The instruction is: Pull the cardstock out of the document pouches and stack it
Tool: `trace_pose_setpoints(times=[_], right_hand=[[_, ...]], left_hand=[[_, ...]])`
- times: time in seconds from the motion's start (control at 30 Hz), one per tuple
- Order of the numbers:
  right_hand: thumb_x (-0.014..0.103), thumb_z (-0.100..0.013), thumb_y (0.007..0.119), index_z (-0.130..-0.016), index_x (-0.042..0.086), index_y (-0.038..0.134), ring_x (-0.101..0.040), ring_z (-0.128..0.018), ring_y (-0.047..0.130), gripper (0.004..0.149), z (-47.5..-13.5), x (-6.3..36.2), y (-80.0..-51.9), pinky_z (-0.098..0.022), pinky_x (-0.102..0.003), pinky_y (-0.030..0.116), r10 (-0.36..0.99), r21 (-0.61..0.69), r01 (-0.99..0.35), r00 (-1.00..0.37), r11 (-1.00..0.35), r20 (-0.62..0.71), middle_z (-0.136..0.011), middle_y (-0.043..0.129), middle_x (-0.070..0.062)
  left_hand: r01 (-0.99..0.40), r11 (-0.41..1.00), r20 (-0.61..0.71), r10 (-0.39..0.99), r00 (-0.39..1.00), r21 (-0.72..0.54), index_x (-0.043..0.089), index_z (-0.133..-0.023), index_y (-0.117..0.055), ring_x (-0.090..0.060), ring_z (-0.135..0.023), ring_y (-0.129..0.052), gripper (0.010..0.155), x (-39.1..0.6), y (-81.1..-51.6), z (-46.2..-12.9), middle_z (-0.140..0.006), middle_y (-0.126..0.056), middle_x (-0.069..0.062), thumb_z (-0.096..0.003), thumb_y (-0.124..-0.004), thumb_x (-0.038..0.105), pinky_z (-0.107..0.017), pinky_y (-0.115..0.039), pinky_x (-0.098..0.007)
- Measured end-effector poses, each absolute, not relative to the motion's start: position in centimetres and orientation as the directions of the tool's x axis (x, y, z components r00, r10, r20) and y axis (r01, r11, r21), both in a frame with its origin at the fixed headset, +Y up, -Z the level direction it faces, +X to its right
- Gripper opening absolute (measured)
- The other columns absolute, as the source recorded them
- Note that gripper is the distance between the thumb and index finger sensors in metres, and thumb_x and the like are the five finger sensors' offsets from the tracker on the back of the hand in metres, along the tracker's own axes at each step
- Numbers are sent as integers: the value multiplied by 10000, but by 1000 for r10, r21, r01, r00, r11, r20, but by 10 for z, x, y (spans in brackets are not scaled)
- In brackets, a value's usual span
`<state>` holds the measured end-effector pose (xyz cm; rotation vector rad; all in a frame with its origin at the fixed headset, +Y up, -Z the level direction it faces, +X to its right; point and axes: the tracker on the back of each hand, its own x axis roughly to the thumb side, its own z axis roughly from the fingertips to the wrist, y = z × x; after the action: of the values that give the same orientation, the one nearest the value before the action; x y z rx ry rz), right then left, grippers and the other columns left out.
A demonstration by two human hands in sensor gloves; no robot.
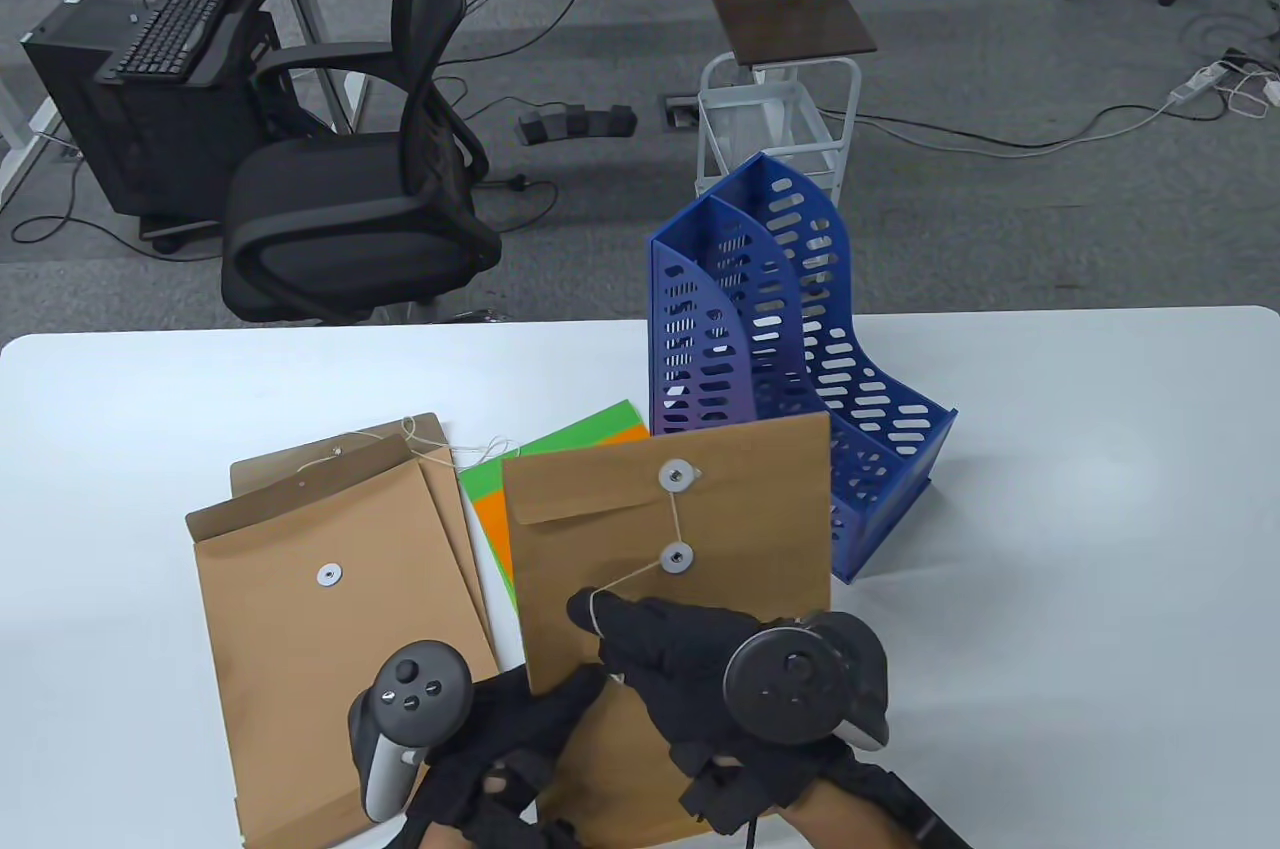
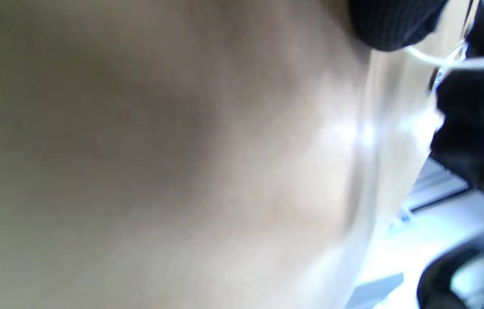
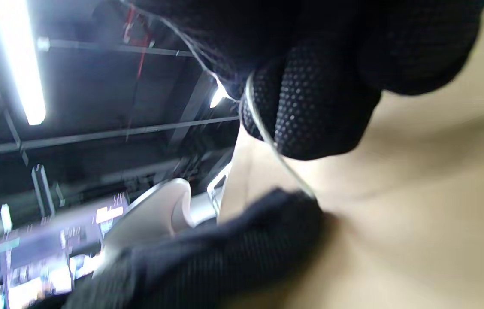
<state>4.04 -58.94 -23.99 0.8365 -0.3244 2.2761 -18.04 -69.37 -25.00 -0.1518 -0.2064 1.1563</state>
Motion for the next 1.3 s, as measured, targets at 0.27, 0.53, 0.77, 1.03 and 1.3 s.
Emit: trace_pose_setpoints(times=[0.27,0.53,0.77,1.03,1.3], right_hand=[[247,-508,815,-903,189,859,-267,-439,1045,401,-263,67,-594,-345,-448,852,593,50,-686,-587,-726,552,-666,1029,-33],[255,-511,828,-941,146,809,-280,-462,1039,445,-310,164,-607,-360,-458,845,843,-84,-868,-495,-489,210,-708,1020,-55],[269,-519,819,-1023,146,700,-393,-811,881,532,-309,201,-605,-546,-577,741,897,-193,-903,-413,-383,156,-1018,809,-130],[371,-540,778,-957,141,809,-364,-712,976,478,-270,121,-566,-503,-553,793,705,202,-791,-359,-578,612,-920,932,-122],[447,-509,821,-1005,198,758,-398,-936,785,558,-256,77,-577,-626,-620,685,487,101,-600,-526,-794,697,-1102,730,-106]], left_hand=[[-975,205,24,979,204,-83,302,-877,-875,-115,-474,-1130,465,-218,-698,-254,-683,-1085,62,-502,-725,534,-406,-939,-324],[-961,258,61,966,253,-100,310,-881,-872,-120,-489,-1126,464,-220,-695,-257,-695,-1080,59,-503,-724,535,-417,-933,-329],[-950,306,91,950,299,-68,308,-883,-873,-127,-499,-1123,469,-219,-693,-256,-705,-1076,57,-501,-725,534,-426,-929,-337],[-771,615,237,734,637,169,341,-881,-881,-156,-619,-1098,463,-210,-641,-253,-786,-1050,54,-487,-731,534,-508,-896,-391],[-434,852,261,365,894,292,367,-876,-883,-159,-679,-1085,466,-206,-603,-245,-824,-1040,71,-473,-726,539,-540,-878,-416]])
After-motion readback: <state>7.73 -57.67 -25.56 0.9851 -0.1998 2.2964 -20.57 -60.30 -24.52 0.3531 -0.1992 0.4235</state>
